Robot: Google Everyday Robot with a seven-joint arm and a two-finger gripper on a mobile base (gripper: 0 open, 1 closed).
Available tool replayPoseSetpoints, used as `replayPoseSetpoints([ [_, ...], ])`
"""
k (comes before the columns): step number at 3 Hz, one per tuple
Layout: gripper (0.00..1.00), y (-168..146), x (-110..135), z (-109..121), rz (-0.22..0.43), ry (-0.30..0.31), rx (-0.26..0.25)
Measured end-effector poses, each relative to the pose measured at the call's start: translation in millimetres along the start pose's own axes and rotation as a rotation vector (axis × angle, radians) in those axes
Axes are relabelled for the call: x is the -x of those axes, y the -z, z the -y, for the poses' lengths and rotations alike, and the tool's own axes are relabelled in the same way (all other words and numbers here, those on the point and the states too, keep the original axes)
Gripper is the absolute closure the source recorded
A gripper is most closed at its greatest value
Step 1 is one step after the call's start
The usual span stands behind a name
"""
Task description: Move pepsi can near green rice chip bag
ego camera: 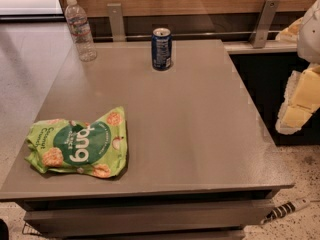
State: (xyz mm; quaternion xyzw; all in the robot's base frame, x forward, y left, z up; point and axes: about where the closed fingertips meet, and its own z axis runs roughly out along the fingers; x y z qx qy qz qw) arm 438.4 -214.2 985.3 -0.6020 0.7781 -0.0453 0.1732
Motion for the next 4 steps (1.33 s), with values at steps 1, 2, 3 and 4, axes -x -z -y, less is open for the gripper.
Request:
replayPoseSetpoints([
  [1,0.00,0,0,3,0.005,-0.003,-0.006],
  [2,0.00,-3,-2,22,0.044,-0.026,-0.046],
  [3,0.00,-19,2,63,0.169,-0.100,-0.099],
  [4,0.00,-34,44,146,0.446,-0.152,-0.219],
])
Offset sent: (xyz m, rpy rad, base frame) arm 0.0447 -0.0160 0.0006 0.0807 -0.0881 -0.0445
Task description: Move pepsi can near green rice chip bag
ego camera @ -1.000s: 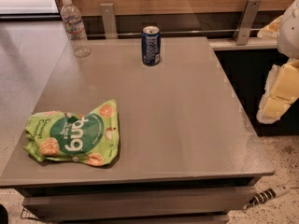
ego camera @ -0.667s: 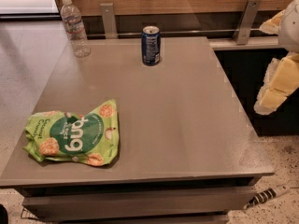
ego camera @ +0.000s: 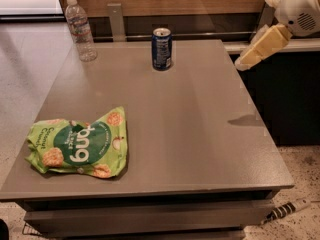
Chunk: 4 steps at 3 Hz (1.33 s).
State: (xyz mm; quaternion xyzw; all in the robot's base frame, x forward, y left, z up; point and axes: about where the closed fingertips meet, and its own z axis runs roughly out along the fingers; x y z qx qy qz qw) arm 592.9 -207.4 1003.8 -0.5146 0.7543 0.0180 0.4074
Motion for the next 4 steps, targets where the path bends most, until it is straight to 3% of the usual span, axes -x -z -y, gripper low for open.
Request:
replayPoseSetpoints([
  [1,0.00,-19,29,37,0.155,-0.009,-0.045],
  [2,0.00,-49,55,50,0.296,-0.044,-0.005],
  [3,0.00,-82,70,51,0.496,-0.119,0.056],
  [4,0.00,-95,71,41,0.600,-0.173,0.077],
])
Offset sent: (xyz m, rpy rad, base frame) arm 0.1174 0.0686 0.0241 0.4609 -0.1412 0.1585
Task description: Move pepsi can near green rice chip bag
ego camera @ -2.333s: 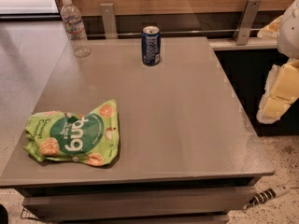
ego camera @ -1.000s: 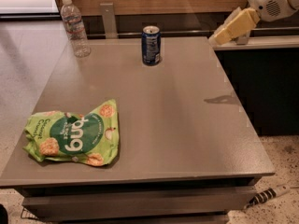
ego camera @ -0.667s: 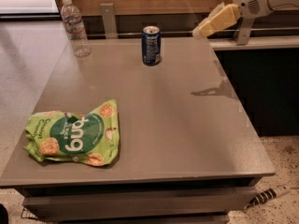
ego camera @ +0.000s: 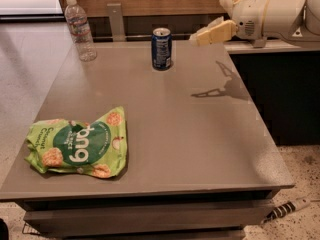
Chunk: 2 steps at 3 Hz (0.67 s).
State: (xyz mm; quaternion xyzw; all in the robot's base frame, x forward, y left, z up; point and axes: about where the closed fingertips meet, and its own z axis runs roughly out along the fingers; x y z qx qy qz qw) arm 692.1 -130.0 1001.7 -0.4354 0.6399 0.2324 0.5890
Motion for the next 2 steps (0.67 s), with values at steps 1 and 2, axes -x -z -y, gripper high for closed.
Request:
replayPoseSetpoints([
  [1,0.00,0,0,0,0.000,0.000,0.001],
  [2,0.00,-37,-20,9,-0.010,-0.054,0.015],
])
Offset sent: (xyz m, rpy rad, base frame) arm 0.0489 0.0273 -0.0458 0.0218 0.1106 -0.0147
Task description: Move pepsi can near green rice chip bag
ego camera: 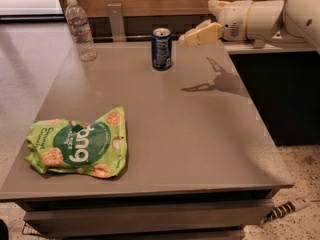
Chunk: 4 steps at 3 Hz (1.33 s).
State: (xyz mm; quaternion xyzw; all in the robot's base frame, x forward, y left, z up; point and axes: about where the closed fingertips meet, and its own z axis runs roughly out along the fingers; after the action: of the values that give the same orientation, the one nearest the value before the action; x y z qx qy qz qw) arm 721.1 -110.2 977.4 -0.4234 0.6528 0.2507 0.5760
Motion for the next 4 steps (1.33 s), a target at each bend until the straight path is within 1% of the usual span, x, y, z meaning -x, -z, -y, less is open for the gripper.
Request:
replayPoseSetpoints([
  [1,0.00,-36,-21,16,0.018,-0.050,0.012],
  [2,0.00,-68,-32,25,0.074,-0.072,0.032],
  [3,0.00,-99,-47,25,0.132,-0.095,0.062],
  [4,0.00,-116,-58,18,0.159,-0.114,0.078],
])
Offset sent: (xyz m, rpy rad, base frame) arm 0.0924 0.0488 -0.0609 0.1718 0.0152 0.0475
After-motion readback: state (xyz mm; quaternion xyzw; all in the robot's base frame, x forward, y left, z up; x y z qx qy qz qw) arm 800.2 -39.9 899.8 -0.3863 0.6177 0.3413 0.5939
